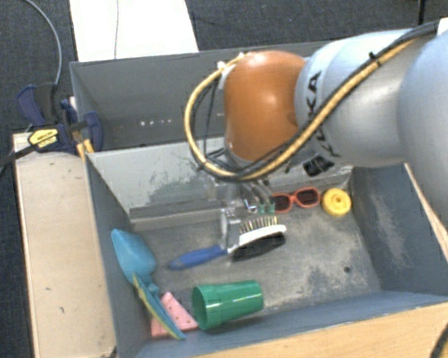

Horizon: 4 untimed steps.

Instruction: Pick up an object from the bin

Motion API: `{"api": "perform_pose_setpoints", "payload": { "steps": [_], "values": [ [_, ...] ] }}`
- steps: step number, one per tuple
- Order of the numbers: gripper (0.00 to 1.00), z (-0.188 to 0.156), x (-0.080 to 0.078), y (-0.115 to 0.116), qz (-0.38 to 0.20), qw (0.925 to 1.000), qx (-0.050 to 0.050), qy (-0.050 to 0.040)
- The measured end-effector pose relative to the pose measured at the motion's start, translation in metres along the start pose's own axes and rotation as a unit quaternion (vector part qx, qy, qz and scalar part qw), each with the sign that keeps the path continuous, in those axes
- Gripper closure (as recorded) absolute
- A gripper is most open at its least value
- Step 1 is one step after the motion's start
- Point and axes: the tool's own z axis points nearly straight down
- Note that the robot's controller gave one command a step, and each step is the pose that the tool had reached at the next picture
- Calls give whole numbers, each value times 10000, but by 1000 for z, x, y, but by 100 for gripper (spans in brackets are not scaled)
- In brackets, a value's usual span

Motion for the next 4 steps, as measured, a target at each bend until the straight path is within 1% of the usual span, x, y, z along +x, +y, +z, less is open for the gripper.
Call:
{"api": "perform_pose_setpoints", "payload": {
  "steps": [1, 2, 3, 4],
  "values": [
    [0, 17, 12, -5, -656, 9978, 0, -8],
    [0, 55, 15, -10, -1499, 9887, -1, -12],
    [100, 79, 14, -22, -653, 9979, -2, 5],
    [100, 79, 14, -22, -648, 9979, -2, 6]
  ]
}}
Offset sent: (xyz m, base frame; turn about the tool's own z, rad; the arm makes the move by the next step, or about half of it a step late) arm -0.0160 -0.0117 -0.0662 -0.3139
